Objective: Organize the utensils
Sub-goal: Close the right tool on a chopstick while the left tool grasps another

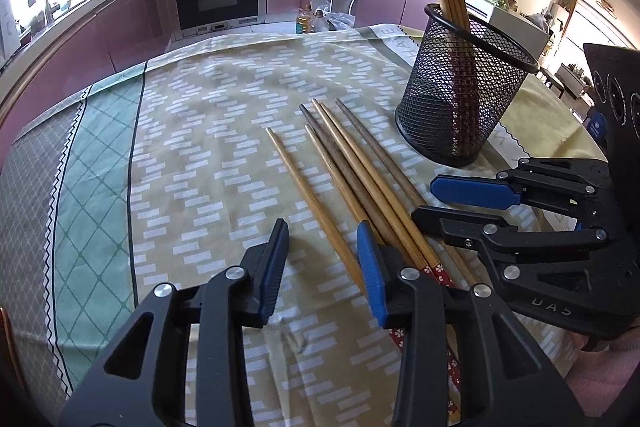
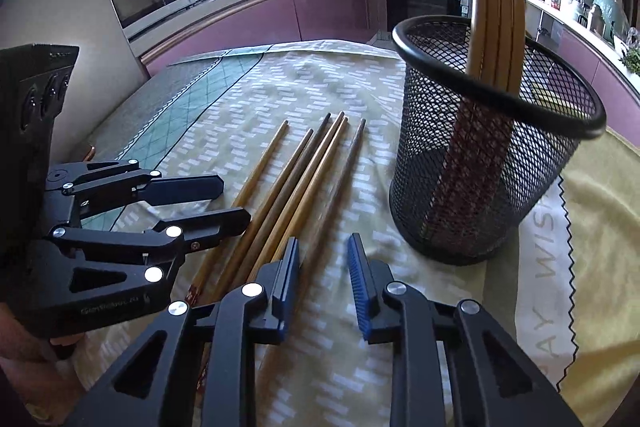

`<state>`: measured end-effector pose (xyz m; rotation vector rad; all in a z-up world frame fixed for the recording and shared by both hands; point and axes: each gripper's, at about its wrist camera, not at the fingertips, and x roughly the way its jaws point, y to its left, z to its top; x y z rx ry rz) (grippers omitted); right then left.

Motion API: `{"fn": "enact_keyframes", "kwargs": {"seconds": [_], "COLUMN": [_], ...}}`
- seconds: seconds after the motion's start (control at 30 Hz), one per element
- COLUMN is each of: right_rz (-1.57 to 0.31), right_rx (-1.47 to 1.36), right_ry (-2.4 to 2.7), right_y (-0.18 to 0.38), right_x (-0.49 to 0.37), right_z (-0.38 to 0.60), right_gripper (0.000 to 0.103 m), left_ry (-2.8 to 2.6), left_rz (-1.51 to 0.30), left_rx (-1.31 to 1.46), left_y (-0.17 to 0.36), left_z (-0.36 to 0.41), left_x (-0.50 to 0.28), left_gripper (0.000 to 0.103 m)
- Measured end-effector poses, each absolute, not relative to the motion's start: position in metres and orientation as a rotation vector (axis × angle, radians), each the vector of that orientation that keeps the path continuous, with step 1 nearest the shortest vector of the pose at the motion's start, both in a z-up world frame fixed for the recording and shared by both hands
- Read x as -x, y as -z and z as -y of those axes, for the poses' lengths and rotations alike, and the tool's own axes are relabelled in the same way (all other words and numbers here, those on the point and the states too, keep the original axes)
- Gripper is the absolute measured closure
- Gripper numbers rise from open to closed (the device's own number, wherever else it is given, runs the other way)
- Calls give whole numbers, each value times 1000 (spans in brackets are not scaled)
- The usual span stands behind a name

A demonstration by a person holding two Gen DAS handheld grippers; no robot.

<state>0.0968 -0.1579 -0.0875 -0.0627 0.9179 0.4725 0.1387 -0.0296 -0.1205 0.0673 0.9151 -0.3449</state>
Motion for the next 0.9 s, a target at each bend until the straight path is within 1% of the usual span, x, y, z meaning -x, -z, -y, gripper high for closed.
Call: {"fn": "enact_keyframes", "kwargs": {"seconds": [0.1, 0.13, 0.17, 0.2, 0.23, 0.43, 0.57, 0.77, 0.9], "right_rz": [-914, -918, -922, -925, -926, -913, -896, -914, -943], "right_rx": [53, 34, 22, 6, -9, -79, -95, -45, -31], "right_ry": [-467, -472, -477, -479, -481, -498, -531, -582, -588], "right_y": [88, 89, 89, 90, 90, 87, 81, 82, 87], "right_x": [-99, -100, -100, -100, -100, -94, -88, -80, -83], "right_z": [156, 158, 160, 162, 166, 180, 187, 180, 173], "right_gripper": [86, 92, 94, 94, 95, 97, 97, 97, 97], "left_ry": [335, 334, 335, 339, 345, 337, 355, 394, 390], "left_rz": [-915, -915, -916, -919, -922, -923, -913, -914, -929], "left_rx": [-64, -57, -50, -38, -24, 26, 42, 28, 12], "left_y": [121, 121, 121, 121, 121, 118, 114, 112, 115], "left_z": [29, 28, 28, 26, 25, 21, 18, 24, 25], "left_x": [-139, -140, -140, -140, -140, -133, -124, -113, -115], "left_gripper": [71, 74, 79, 82, 87, 94, 96, 97, 96]}}
